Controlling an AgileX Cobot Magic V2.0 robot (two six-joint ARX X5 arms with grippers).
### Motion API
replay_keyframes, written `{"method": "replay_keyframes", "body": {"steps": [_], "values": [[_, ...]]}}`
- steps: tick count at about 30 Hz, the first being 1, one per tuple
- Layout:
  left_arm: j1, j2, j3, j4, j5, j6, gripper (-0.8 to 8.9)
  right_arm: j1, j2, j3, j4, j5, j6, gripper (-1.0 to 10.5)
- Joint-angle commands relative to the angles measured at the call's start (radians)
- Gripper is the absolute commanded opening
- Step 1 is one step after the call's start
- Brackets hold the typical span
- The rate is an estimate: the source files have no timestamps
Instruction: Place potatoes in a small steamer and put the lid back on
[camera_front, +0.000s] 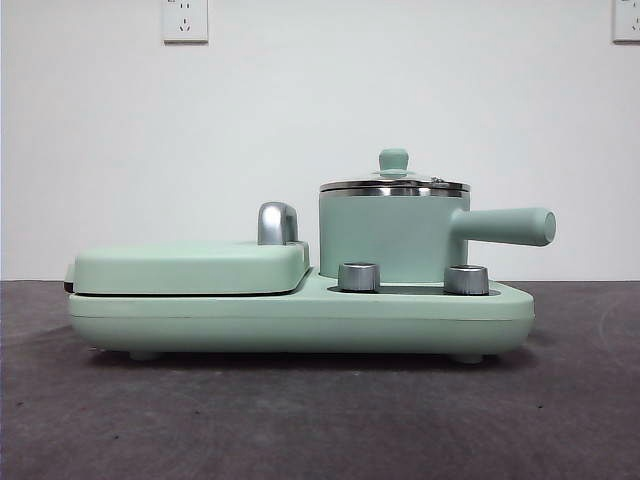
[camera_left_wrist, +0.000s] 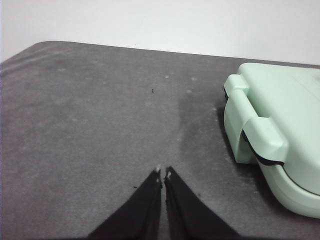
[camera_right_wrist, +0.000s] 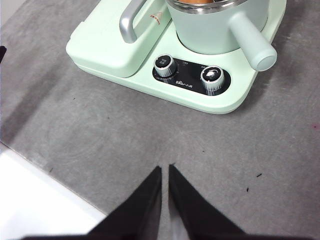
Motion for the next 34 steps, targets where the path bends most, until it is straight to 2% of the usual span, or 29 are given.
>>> {"method": "replay_keyframes", "body": {"steps": [1,21,25,28,34], "values": [[0.002,-0.001,-0.019,-0.004,-0.005,0.031,0.19,0.006,0.005,0.008,0.01,0.0,0.007,0.2],[0.002,-0.001,-0.019,-0.004,-0.005,0.031,0.19,0.003,0.003,0.006,0.015,0.004,0.006,0.2],[0.002,-0.001,-0.019,-0.004,-0.005,0.031,0.19,-0.06,-0.011,0.002,0.022,-0.027,0.006,0.2],[0.002,-0.001,-0.019,-0.004,-0.005,0.031,0.19,-0.155,-0.038,-0.022,0.042,-0.026,0.006,0.2],[0.002,-0.001,-0.019,-0.004,-0.005,0.031,0.19,-0.32,-0.144,-0.22,0.307,-0.026,0.006,0.2]]}}
